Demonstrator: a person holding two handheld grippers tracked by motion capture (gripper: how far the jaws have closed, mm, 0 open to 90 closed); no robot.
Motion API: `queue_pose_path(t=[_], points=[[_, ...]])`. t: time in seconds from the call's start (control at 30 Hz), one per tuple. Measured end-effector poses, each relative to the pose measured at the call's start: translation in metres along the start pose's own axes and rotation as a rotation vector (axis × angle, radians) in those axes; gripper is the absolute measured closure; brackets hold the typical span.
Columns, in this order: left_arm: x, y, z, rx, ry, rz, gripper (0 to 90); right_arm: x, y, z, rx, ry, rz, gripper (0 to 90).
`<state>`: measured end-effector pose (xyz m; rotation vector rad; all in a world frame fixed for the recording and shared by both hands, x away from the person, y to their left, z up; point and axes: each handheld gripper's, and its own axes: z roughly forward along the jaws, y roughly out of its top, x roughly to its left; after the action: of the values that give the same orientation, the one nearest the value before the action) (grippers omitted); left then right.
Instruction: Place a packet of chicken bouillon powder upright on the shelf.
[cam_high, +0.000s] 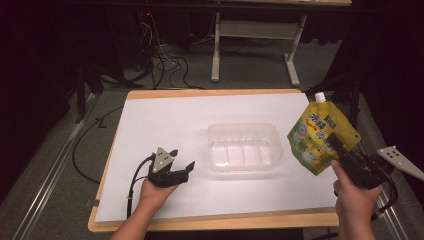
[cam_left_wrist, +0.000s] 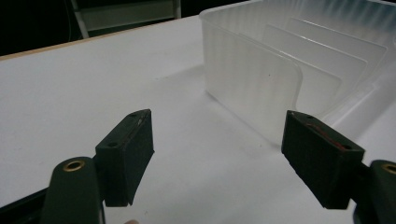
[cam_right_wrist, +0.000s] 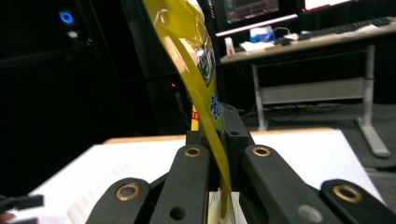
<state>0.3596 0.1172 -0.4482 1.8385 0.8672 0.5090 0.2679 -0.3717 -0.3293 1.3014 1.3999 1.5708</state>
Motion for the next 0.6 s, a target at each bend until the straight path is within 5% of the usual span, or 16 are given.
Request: queue_pose_path(t=[0.23,0.6], points=[[0.004,-0.001,-0.003,-0.004,0.005,-0.009,25.7,0.022,0.012,0.016,-0.009,0.046,0.012,90.0],[0.003,0.000,-0.005,-0.005,-0.003,0.010,26.0,0.049,0.006,0.047,0.031,0.084,-0.014,90.0]])
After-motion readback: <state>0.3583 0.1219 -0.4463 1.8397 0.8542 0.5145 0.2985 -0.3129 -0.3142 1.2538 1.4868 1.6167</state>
